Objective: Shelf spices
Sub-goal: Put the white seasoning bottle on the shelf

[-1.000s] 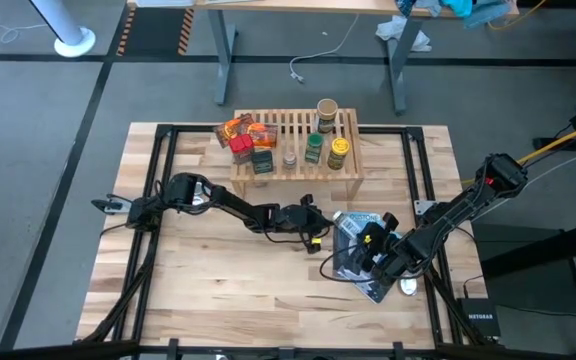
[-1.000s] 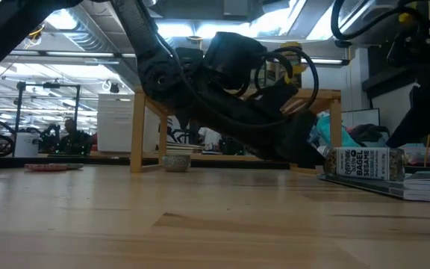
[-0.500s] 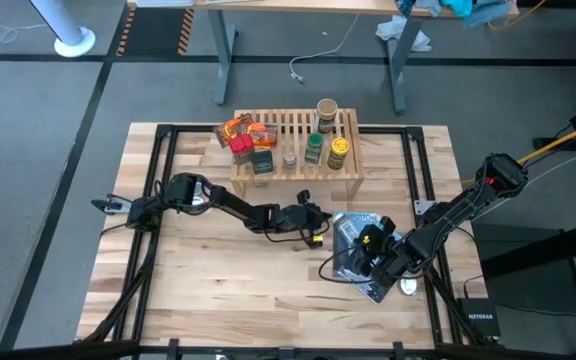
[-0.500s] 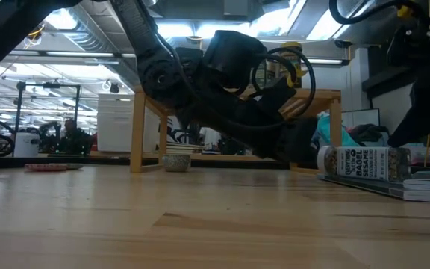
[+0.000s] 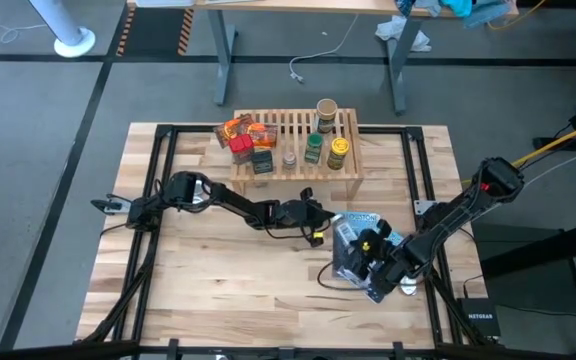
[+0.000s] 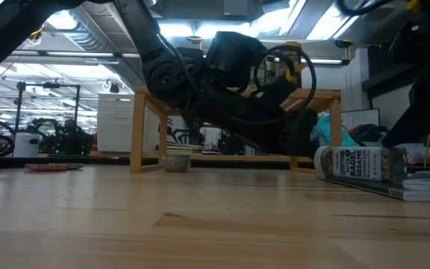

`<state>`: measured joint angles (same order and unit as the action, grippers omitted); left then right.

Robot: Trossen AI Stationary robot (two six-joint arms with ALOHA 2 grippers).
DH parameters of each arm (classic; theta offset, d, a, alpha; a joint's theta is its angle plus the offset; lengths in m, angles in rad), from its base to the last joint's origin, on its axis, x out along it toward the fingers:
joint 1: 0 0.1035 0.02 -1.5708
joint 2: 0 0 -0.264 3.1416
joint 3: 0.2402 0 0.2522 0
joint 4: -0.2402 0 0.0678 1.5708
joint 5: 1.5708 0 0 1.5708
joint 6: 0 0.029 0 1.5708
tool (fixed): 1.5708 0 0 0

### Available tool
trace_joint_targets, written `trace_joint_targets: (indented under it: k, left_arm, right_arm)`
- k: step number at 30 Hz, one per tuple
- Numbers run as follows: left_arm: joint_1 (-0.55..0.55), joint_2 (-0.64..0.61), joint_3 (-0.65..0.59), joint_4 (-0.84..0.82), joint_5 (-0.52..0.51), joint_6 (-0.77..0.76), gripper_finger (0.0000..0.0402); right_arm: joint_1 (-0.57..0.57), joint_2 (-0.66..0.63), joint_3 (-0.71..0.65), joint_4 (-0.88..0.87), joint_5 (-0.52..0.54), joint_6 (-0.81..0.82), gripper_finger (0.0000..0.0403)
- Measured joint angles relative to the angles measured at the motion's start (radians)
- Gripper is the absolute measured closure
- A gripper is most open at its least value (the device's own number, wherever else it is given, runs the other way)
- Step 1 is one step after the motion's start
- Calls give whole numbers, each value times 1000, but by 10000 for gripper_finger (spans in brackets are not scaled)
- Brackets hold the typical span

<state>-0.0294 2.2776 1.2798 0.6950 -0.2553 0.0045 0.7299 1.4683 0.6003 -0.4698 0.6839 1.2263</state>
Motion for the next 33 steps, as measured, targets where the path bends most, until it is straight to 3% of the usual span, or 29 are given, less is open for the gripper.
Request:
trace_joint_targets:
  k: [8,11,12,13,16,19,33]
  left_arm:
    - [-29,-2,43,6,-3,23,401]
    - [-42,-7,53,13,-2,23,401]
    - [-47,-13,55,9,0,23,401]
    - [-51,-17,55,-6,13,23,401]
    - [-64,-33,51,-52,4,52,401]
    - [-74,-50,55,-66,5,78,401]
    - [-82,-52,59,-76,-12,101,401]
  right_arm:
    - [99,74,-1,71,107,133,398]
    - [123,75,-1,64,88,176,398]
    - [130,75,-1,63,49,184,398]
    - [131,84,-8,53,-60,189,398]
    - [127,91,-6,43,-93,199,398]
    - [130,105,-6,54,-41,206,398]
    - [128,111,-6,65,-34,210,398]
